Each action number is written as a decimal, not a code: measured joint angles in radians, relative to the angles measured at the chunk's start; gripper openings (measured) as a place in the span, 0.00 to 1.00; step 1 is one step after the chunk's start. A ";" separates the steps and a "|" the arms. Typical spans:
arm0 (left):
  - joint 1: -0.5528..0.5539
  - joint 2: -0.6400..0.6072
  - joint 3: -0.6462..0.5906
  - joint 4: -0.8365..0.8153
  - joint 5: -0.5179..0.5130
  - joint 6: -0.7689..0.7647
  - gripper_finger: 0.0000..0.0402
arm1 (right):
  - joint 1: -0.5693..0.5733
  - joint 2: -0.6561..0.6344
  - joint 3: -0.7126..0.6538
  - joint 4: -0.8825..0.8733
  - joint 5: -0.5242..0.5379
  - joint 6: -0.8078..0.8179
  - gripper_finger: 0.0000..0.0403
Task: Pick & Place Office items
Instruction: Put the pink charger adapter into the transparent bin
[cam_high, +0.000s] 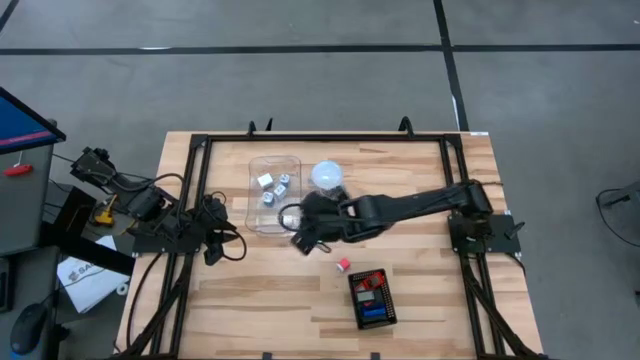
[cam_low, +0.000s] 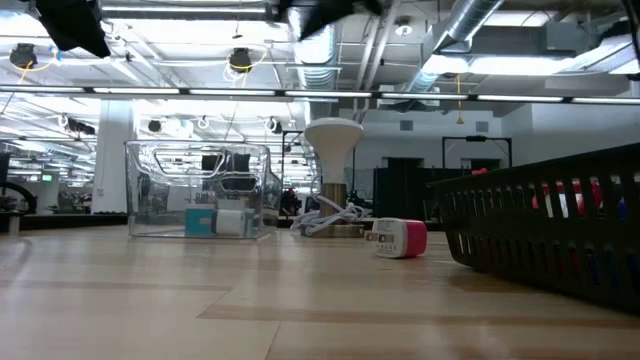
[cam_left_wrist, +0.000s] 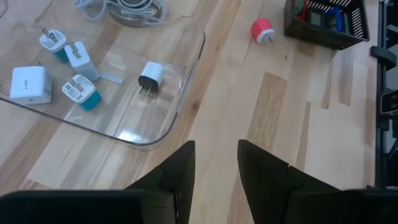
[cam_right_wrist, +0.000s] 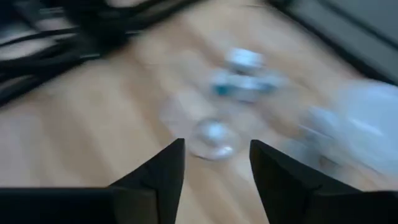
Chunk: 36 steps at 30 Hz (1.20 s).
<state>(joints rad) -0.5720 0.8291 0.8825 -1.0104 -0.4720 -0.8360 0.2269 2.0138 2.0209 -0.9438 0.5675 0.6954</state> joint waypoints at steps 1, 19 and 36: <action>0.000 0.000 0.000 0.005 0.000 0.000 0.29 | 0.004 -0.014 0.000 -0.067 0.052 0.063 0.41; 0.000 0.000 -0.097 0.261 -0.061 -0.005 0.29 | -0.392 -0.152 0.000 -0.436 0.122 0.117 0.00; -0.008 0.001 -0.219 0.580 -0.072 0.003 0.29 | -0.680 -0.154 -0.283 -0.206 -0.403 -0.041 0.00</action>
<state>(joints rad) -0.5798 0.8299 0.6632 -0.4306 -0.5438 -0.8334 -0.4530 1.8595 1.7381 -1.1501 0.1647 0.6540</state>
